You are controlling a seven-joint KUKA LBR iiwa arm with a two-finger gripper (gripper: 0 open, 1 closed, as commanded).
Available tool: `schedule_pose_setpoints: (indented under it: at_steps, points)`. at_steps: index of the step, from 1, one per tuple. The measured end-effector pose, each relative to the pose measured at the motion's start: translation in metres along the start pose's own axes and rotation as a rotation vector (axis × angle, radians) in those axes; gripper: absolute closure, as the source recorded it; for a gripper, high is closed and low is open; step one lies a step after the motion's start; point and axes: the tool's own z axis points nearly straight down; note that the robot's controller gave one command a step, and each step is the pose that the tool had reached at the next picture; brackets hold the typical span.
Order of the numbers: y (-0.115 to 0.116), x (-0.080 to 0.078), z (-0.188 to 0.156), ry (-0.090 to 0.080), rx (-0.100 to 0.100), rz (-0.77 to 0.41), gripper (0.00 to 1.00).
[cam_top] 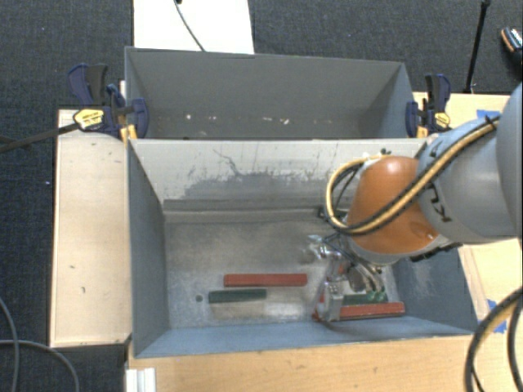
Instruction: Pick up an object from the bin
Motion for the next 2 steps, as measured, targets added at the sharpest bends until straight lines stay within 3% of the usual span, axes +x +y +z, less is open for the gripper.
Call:
schedule_pose_setpoints:
  at_steps: [1,2]
  points:
    - [0.0674,0.0074,-0.0007,-0.002,-0.002,-0.098,0.0]
    - [0.0641,0.0079,-0.0002,0.0,-0.001,-0.095,1.0]
